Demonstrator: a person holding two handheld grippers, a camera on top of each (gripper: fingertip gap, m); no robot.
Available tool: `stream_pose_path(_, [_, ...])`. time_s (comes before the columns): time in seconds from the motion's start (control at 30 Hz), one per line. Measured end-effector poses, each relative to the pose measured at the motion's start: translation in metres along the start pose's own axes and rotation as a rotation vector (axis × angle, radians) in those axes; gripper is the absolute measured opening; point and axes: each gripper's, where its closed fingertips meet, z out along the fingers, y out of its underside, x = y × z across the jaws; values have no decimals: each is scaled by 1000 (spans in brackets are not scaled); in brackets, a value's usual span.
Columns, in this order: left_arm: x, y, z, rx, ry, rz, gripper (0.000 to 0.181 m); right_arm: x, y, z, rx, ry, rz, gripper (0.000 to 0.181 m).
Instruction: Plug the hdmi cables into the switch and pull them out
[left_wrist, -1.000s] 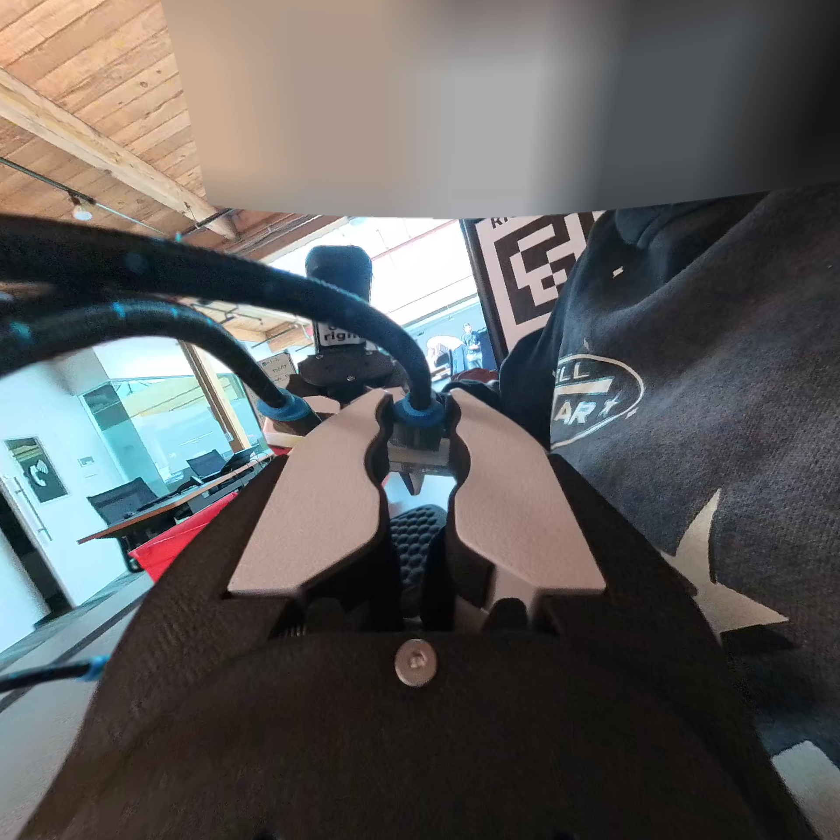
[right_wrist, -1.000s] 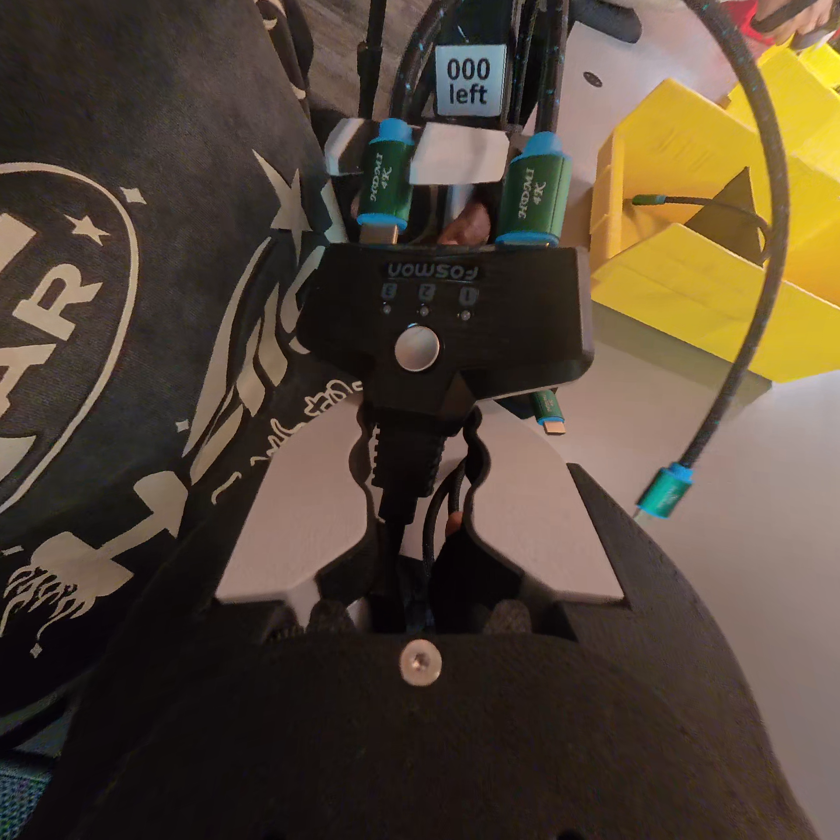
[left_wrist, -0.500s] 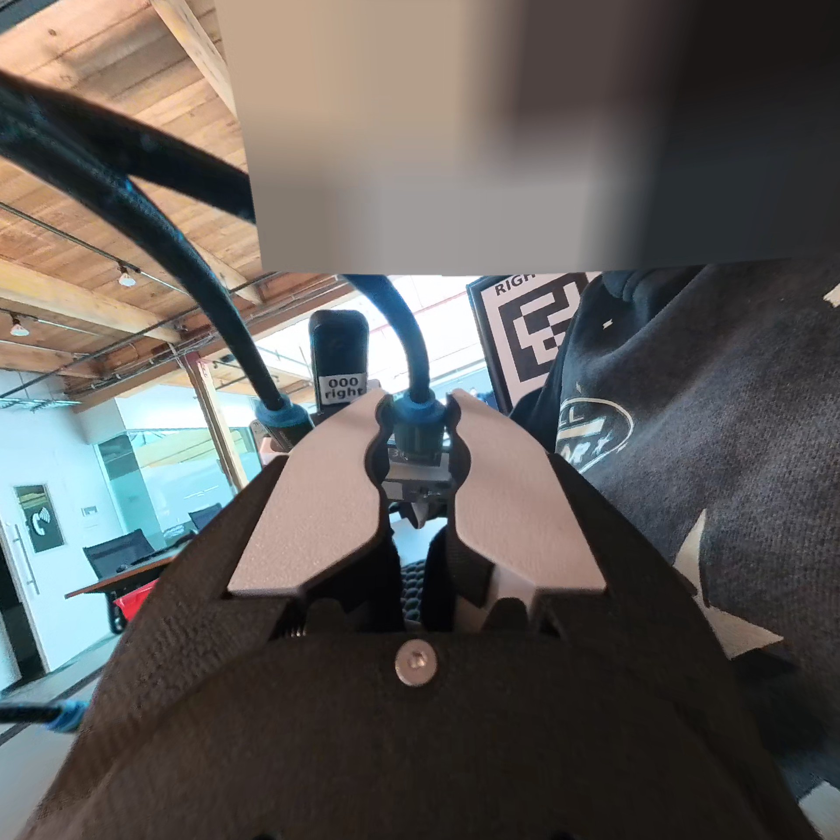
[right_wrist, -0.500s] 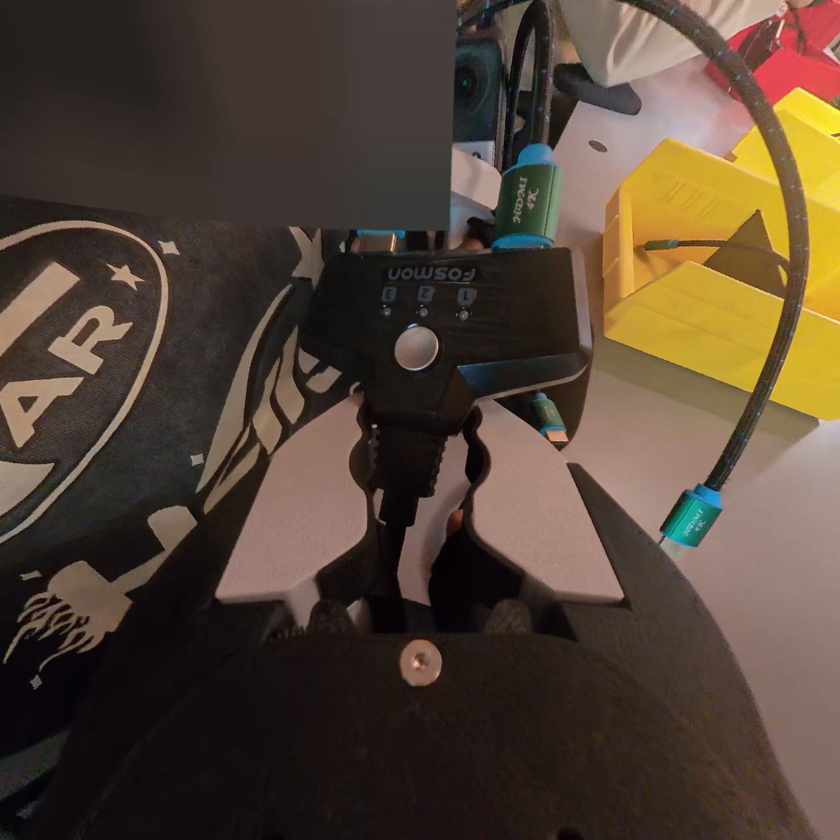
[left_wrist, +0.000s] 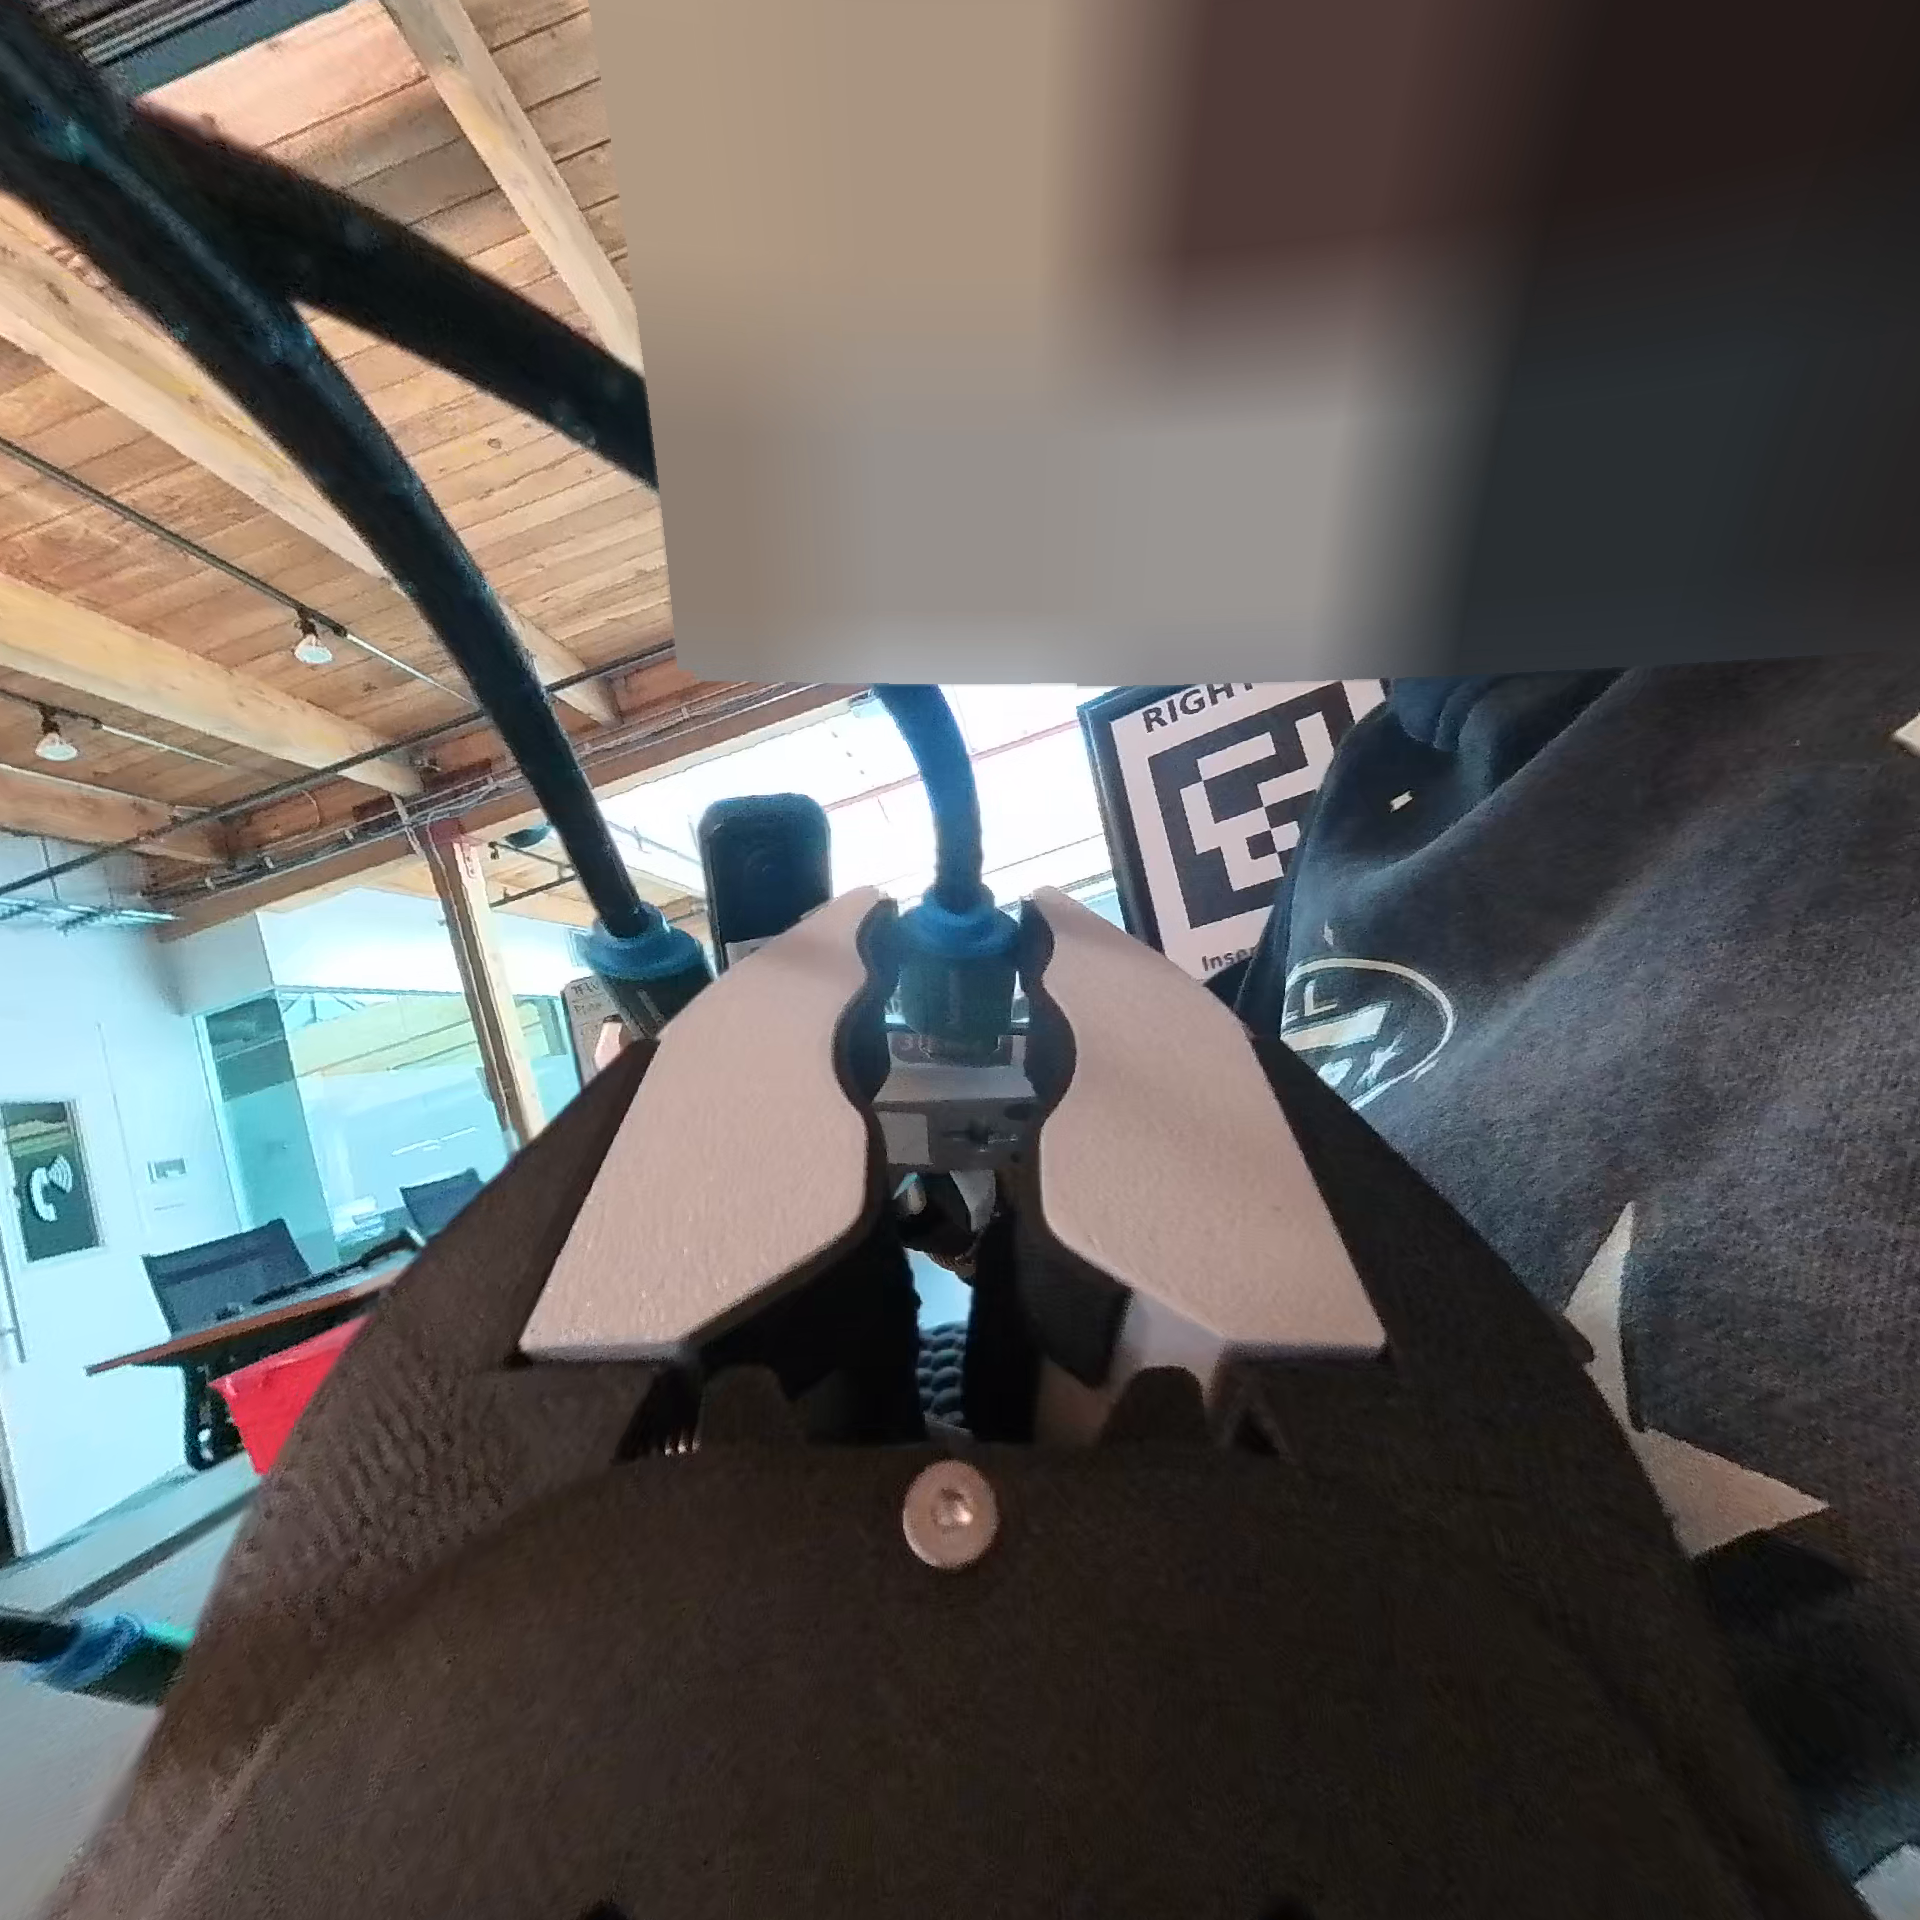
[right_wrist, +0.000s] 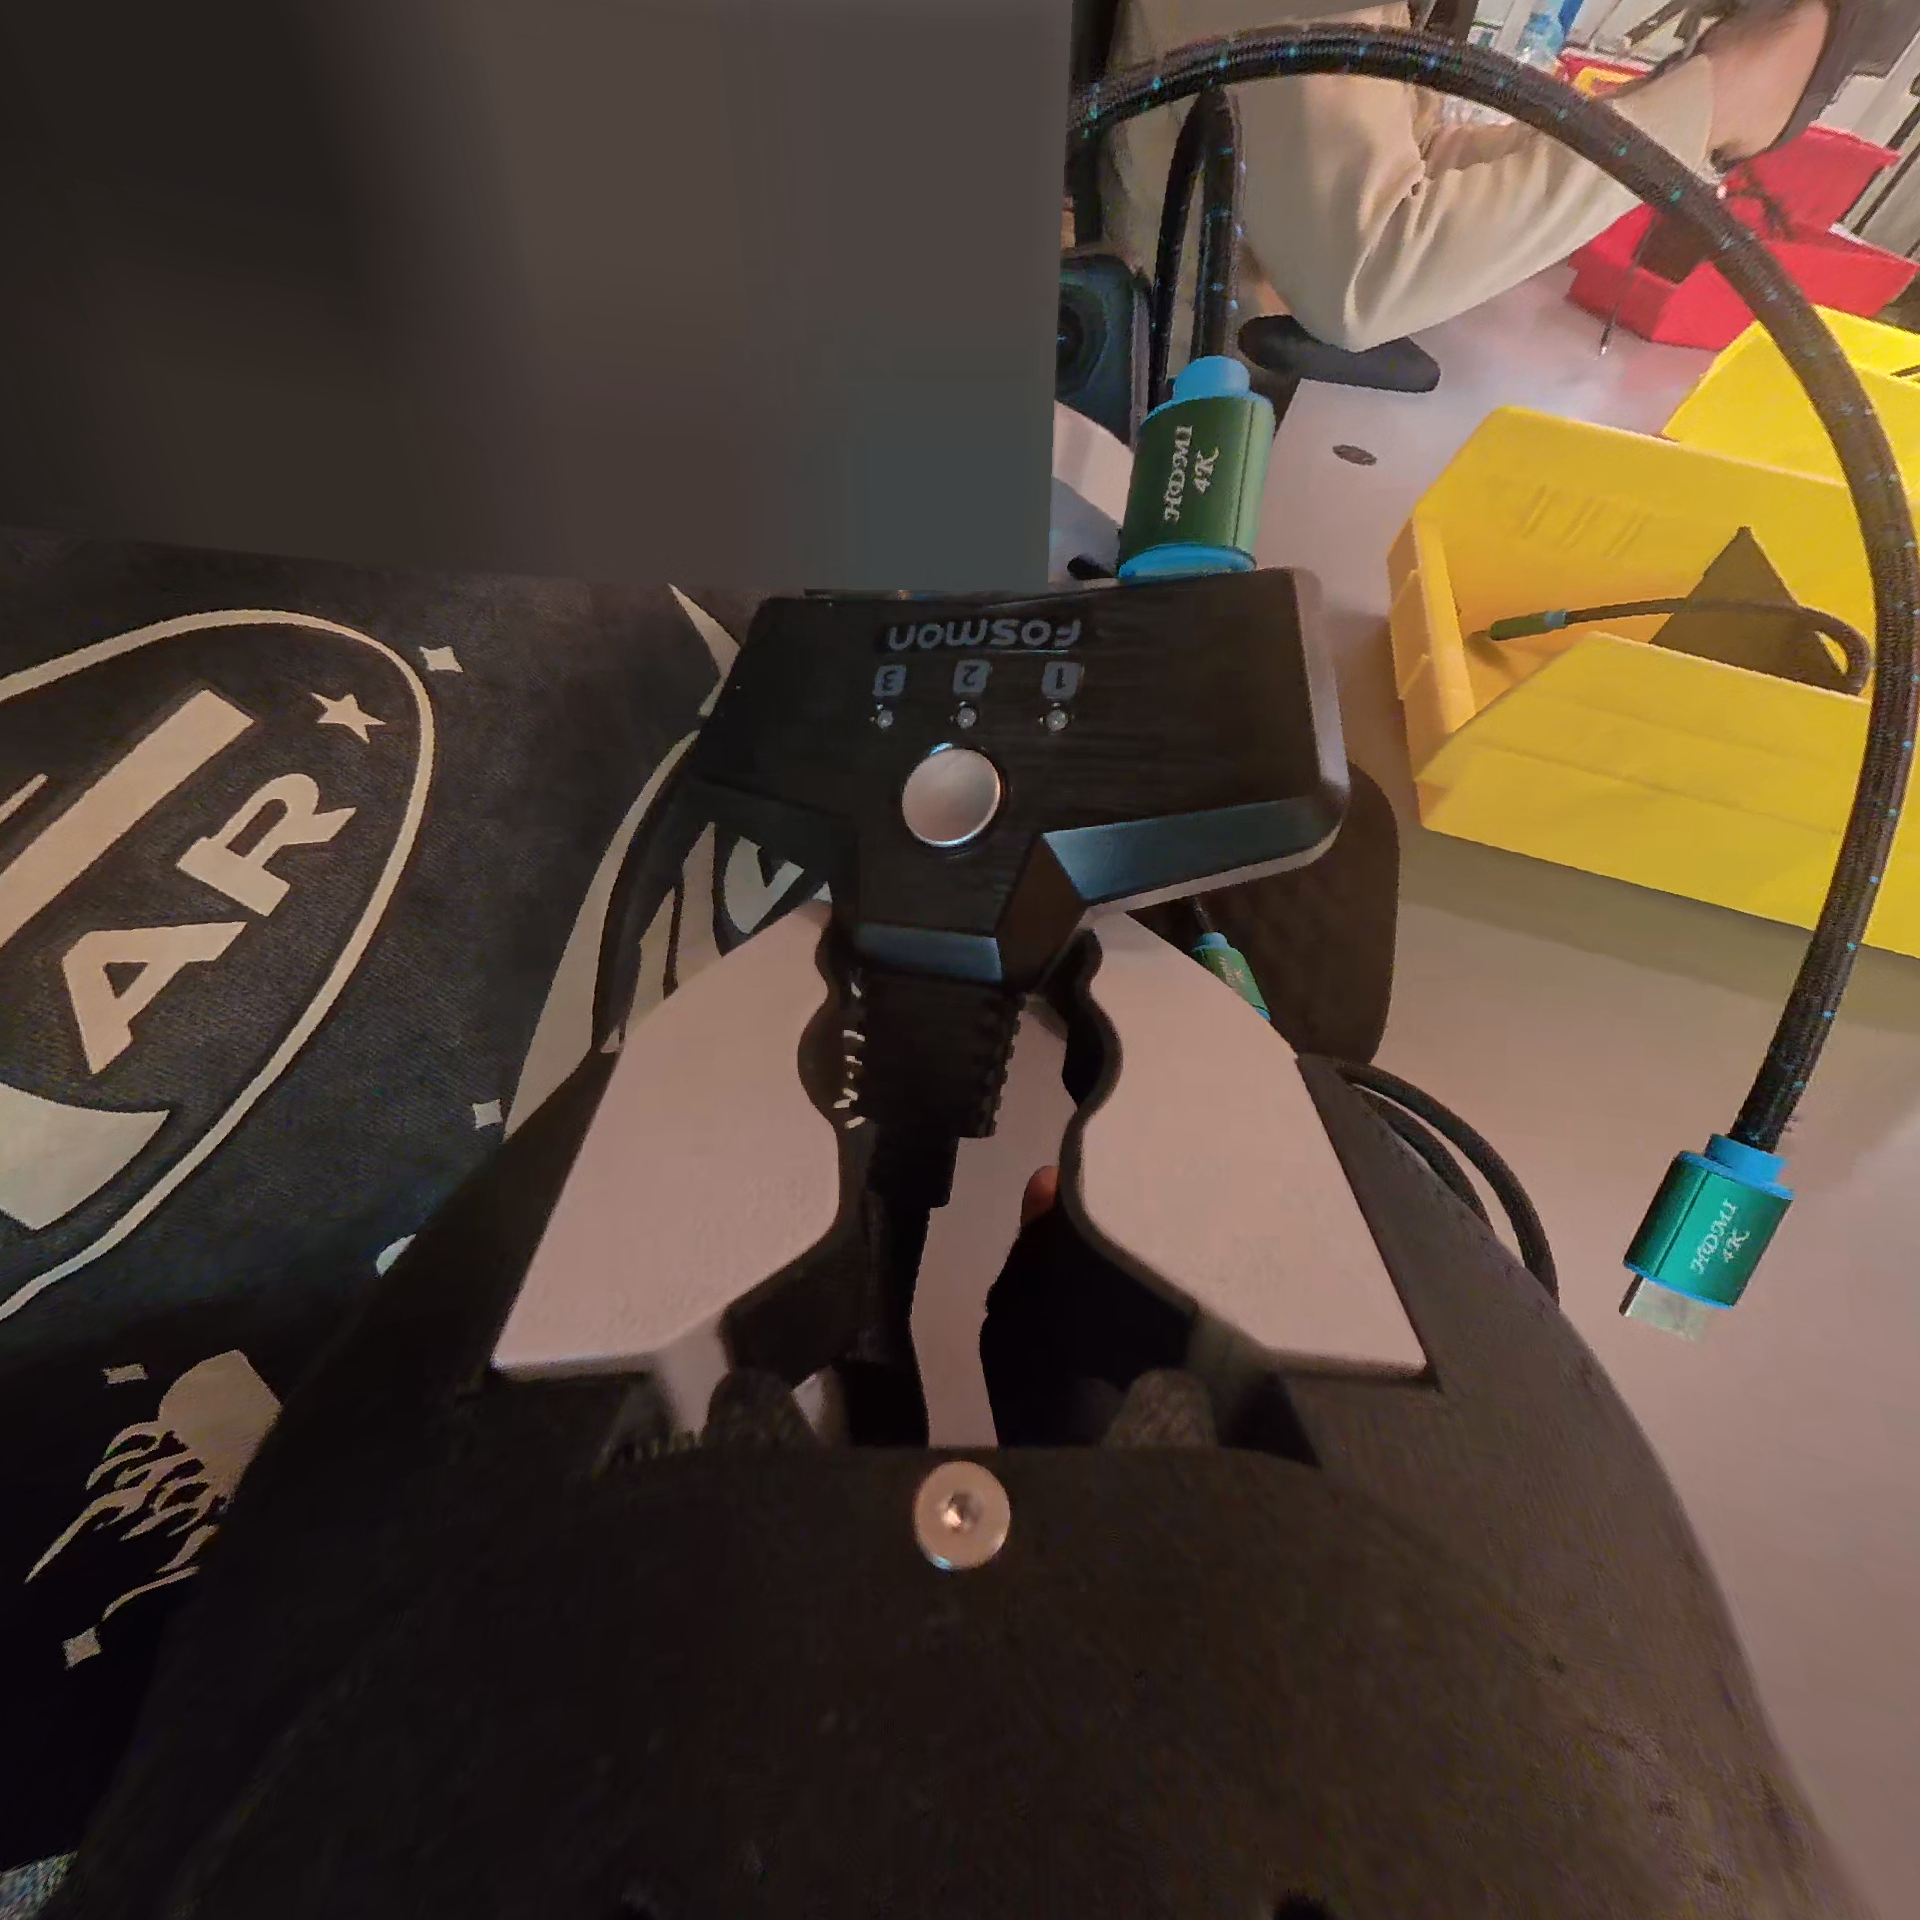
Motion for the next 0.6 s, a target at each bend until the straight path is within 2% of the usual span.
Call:
stream_pose_path(0.2, [-6, 1, -2, 46, -61, -125, 22, 5, 3, 0, 2, 66, -11, 40])
stream_pose_path(0.4, [-6, -3, -4, 106, -69, -120, 22, 4, 3, 3, -18, 62, -6, 40])
stream_pose_path(0.6, [-3, -4, -3, 105, -51, -75, 21, 0, 2, 7, 29, 4, 41, 40])
